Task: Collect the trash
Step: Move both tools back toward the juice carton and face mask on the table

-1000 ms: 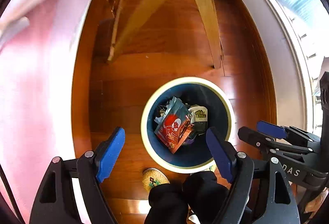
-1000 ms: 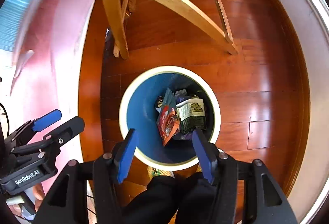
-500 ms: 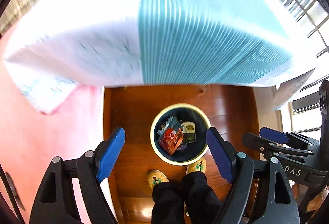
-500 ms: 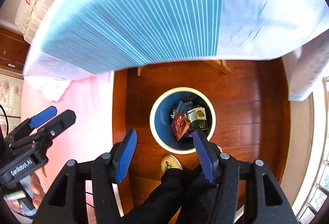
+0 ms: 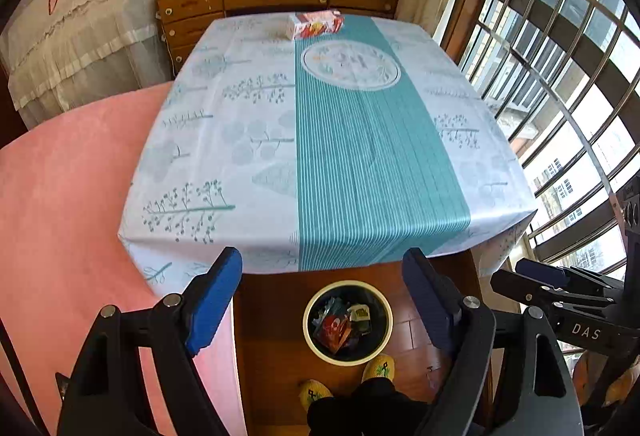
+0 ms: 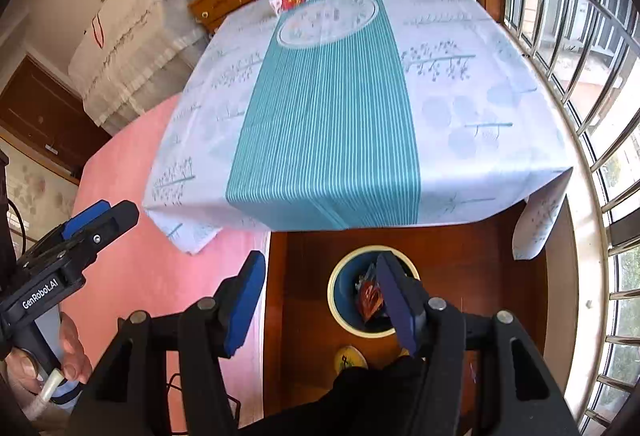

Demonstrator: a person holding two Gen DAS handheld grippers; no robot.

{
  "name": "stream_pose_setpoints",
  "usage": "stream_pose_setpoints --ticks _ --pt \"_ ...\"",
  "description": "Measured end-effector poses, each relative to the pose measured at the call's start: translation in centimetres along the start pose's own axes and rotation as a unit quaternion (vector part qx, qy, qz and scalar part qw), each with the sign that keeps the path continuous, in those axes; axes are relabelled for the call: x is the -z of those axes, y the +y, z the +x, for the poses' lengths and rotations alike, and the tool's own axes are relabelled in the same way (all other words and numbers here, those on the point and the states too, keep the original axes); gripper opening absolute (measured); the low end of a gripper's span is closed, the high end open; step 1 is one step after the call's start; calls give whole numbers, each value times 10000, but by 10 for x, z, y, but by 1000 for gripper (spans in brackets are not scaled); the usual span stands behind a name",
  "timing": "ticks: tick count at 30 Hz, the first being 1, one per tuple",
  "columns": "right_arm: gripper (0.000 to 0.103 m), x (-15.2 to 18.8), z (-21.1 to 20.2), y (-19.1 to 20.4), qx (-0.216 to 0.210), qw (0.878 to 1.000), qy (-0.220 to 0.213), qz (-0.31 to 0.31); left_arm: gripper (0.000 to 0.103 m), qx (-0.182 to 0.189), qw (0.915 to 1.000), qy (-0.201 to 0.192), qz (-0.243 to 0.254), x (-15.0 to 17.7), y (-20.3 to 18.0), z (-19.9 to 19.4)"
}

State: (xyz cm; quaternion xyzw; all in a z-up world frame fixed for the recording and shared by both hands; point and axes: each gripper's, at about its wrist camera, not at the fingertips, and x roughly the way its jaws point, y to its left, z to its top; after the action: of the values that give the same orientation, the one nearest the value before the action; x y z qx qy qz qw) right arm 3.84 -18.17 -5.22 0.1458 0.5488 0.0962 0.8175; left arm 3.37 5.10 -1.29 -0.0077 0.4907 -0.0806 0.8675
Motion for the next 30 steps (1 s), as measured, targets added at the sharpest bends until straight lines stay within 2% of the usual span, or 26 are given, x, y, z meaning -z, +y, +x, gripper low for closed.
stream_pose_setpoints --ticks 2,6,13,15,17,22,27,30 --pt "58 -13 -15 -2 -42 9998 -187 6 86 -15 9998 -182 24 -12 -4 -13" --pt "58 -40 -40 -5 -76 9986 -503 -138 86 -31 9987 -517 25 -39 -12 -35" --pt "58 -87 -75 -4 -181 9936 -923 -622 88 -20 9959 -890 -147 -76 -32 -51" --pt "58 -101 -81 -5 -192 9917 -1031 -750 101 -112 9949 -987 -159 -86 -38 -53" --pt "58 -111 -86 -8 -283 9903 -1105 -800 102 -229 9938 -1076 -171 -94 -43 -56" --pt "58 -134 -86 -16 -309 9882 -1222 -874 102 -432 9913 -1232 -143 -117 -52 -58" --pt "58 -157 -78 -23 -349 9883 -1294 -721 102 -594 9903 -1241 182 -151 -55 -47" --pt "58 -175 -67 -26 -290 9890 -1310 -623 102 -546 9904 -1224 334 -177 -51 -34"
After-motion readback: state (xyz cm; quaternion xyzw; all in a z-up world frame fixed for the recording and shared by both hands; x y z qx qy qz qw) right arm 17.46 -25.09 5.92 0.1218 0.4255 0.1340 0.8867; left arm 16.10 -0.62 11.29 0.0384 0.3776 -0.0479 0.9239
